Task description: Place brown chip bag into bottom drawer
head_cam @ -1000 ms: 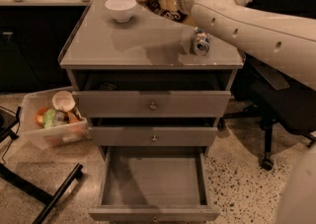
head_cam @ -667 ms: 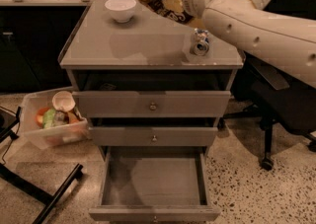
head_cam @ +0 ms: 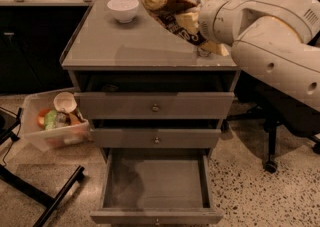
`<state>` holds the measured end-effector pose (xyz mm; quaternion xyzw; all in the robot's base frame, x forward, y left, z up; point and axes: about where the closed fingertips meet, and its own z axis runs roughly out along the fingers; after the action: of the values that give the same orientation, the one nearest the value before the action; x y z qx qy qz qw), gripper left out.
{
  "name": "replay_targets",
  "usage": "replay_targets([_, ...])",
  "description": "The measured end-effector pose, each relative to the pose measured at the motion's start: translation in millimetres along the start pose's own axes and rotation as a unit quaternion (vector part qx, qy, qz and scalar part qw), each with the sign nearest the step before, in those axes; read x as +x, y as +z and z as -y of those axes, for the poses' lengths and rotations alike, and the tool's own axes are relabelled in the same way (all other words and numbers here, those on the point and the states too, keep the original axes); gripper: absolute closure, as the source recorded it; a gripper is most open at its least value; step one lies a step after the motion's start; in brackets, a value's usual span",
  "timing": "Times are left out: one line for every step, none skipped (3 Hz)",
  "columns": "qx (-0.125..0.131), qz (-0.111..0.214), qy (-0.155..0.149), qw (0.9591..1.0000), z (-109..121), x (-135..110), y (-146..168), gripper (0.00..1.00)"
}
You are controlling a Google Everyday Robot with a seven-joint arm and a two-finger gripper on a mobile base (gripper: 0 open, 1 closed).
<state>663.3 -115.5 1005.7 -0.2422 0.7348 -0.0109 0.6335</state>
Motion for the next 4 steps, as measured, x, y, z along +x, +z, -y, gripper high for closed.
replay_targets([0.0, 0.0, 0.0, 1.0, -0.1, 0.0, 0.0, 1.0])
replay_targets([-0.034, -0.024, -0.006, 0.9991, -43.5, 15.7, 9.0, 1.0])
replay_targets([-0.085, -0.068, -0.04, 0.9933, -113.0, 21.9, -6.7, 1.0])
replay_targets([-0.112, -0.093, -0.07, 0.9869, -136.3, -7.1, -41.1, 1.0])
